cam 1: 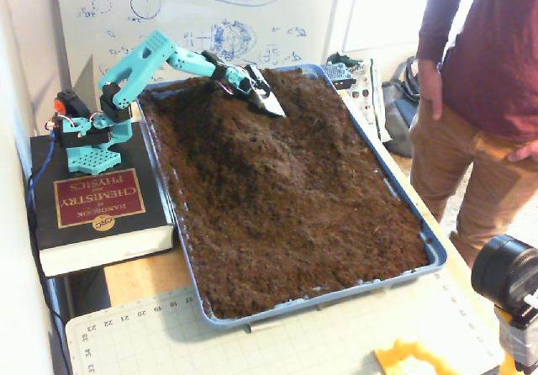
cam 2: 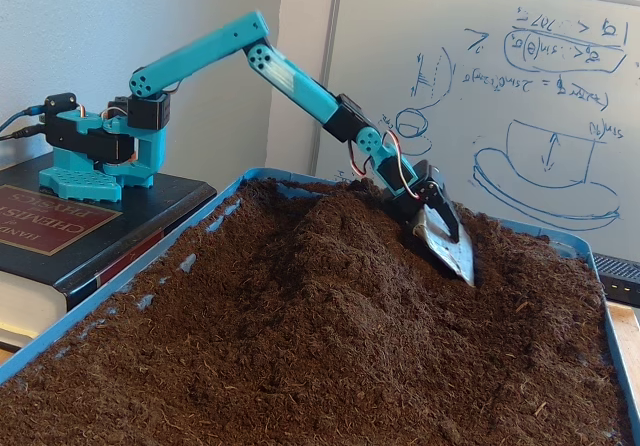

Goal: Build a berm.

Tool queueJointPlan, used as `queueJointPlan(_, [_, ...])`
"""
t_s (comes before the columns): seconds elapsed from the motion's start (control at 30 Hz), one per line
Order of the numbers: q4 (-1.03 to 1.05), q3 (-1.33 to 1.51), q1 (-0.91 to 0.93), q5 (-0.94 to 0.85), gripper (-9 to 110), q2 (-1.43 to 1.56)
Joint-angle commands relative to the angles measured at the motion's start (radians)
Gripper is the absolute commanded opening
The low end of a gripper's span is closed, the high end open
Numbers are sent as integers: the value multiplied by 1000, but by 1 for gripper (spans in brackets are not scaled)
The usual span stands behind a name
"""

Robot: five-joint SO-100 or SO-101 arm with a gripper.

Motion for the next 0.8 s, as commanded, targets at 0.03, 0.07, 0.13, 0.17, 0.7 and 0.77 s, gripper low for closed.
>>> queueJointPlan(0.03, [15,161,-89,-9,0,112])
queueJointPlan(0.07, [15,184,-91,-8,0,127])
queueJointPlan(0.13, [15,229,-95,-8,0,155])
queueJointPlan(0.17, [15,250,-95,-8,0,169])
queueJointPlan(0.7, [15,597,-114,-8,0,425])
queueJointPlan(0.77, [15,618,-121,3,0,457])
